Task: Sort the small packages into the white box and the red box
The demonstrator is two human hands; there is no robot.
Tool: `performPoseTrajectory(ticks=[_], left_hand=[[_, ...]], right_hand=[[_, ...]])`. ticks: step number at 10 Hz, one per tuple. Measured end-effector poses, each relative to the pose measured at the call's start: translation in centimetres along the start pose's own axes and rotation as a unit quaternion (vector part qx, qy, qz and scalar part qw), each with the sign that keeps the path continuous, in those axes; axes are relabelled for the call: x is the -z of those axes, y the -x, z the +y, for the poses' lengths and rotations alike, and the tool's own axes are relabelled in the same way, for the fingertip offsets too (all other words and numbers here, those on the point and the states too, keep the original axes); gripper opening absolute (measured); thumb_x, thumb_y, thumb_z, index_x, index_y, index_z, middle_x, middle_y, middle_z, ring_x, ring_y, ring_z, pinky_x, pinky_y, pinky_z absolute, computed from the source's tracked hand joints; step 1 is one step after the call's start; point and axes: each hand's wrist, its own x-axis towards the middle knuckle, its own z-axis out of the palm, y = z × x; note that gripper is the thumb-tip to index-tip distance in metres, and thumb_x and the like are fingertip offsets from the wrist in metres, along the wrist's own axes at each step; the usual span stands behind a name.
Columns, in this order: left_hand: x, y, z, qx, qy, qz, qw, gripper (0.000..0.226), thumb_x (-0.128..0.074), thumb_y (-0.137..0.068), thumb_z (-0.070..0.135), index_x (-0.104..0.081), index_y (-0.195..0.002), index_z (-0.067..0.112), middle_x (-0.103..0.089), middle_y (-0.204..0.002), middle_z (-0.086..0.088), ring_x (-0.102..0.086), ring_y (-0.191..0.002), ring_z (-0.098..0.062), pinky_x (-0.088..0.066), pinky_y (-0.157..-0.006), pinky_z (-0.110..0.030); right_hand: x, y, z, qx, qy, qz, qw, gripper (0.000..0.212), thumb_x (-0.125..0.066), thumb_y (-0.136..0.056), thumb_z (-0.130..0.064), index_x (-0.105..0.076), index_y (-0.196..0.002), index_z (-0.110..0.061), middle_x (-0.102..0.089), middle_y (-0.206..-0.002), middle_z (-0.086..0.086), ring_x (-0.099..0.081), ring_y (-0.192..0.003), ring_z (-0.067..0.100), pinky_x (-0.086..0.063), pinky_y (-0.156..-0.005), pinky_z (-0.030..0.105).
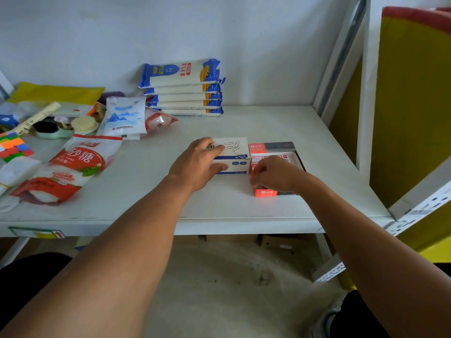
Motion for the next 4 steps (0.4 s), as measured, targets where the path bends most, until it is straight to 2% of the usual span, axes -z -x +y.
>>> performPoseTrajectory(ticks=[1, 2, 3, 4], left_hand=[[0.0, 0.2, 0.0, -0.011, -0.003, 0.013, 1.0, 0.055, -0.063, -0.089, 0.041, -0.054, -0.135, 0.012, -0.049, -0.137, -0.014, -0.048, -0.124, -0.029, -0.049, -0.098, -0.043], [0.1, 0.3, 0.3, -0.035, -0.038, 0.051, 0.997, 0.051, -0.064, -0.087, 0.044, -0.06, -0.125, 0.01, -0.056, -0.128, -0.013, -0.055, -0.113, -0.029, -0.049, -0.092, -0.041], [0.4, 1.1, 0.8, -0.051, -0.057, 0.145, 0.987, 0.033, -0.059, -0.089, 0.037, -0.066, -0.104, 0.008, -0.063, -0.108, -0.009, -0.058, -0.099, -0.027, -0.05, -0.079, -0.039], [0.0, 2.5, 1.9, -0.075, -0.047, 0.197, 0.976, 0.022, -0.051, -0.09, 0.026, -0.064, -0.089, 0.009, -0.063, -0.095, -0.007, -0.056, -0.09, -0.027, -0.049, -0.071, -0.04]], right_hand=[[-0.3, -0.2, -0.1, 0.0, 0.009, 0.009, 1.0, 0.02, -0.064, -0.088, -0.022, -0.067, -0.104, -0.009, -0.061, -0.096, -0.002, -0.058, -0.083, 0.019, -0.047, -0.074, 0.03], [-0.2, -0.2, -0.2, -0.004, 0.013, 0.009, 1.0, 0.023, -0.062, -0.09, -0.025, -0.067, -0.107, -0.009, -0.062, -0.097, -0.001, -0.059, -0.08, 0.016, -0.048, -0.073, 0.028], [0.0, -0.5, 0.1, -0.018, 0.019, 0.048, 0.998, 0.025, -0.06, -0.091, -0.032, -0.07, -0.103, -0.012, -0.066, -0.095, 0.0, -0.058, -0.072, 0.013, -0.048, -0.066, 0.027], [0.1, -0.5, 0.4, -0.043, 0.017, 0.143, 0.989, 0.03, -0.059, -0.089, -0.034, -0.073, -0.089, -0.007, -0.07, -0.086, 0.013, -0.056, -0.067, 0.018, -0.047, -0.065, 0.031]])
